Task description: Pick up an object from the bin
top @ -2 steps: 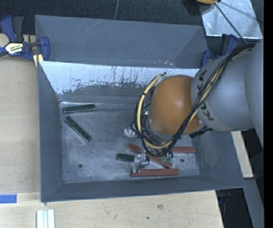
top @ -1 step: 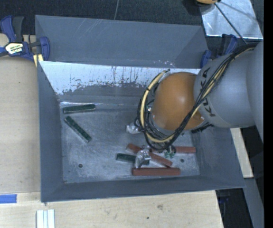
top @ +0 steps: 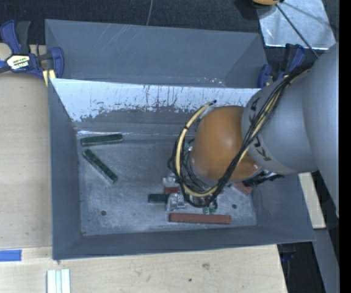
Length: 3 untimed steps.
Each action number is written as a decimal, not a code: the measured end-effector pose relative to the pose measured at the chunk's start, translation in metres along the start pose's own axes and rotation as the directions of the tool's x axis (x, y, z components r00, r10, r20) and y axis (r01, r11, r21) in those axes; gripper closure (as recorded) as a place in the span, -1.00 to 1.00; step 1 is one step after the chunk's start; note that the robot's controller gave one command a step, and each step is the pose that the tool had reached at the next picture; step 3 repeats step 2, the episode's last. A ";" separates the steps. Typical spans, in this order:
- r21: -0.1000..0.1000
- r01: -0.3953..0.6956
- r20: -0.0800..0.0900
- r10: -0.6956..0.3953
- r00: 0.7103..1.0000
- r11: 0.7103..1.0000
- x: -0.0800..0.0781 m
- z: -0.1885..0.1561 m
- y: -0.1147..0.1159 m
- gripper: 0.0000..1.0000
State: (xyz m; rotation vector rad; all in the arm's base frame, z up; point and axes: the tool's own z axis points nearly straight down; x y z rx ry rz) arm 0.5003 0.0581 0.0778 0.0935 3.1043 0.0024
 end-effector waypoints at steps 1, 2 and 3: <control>0.000 -0.001 0.000 0.001 1.000 1.000 0.000 0.000 0.000 1.00; 0.002 0.006 -0.037 -0.006 0.999 1.000 -0.009 -0.204 0.005 1.00; 0.002 0.006 -0.037 -0.006 0.999 1.000 -0.009 -0.204 0.005 1.00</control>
Offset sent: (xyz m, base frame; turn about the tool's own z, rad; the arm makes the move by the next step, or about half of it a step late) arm 0.0044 0.0050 0.2480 -0.0067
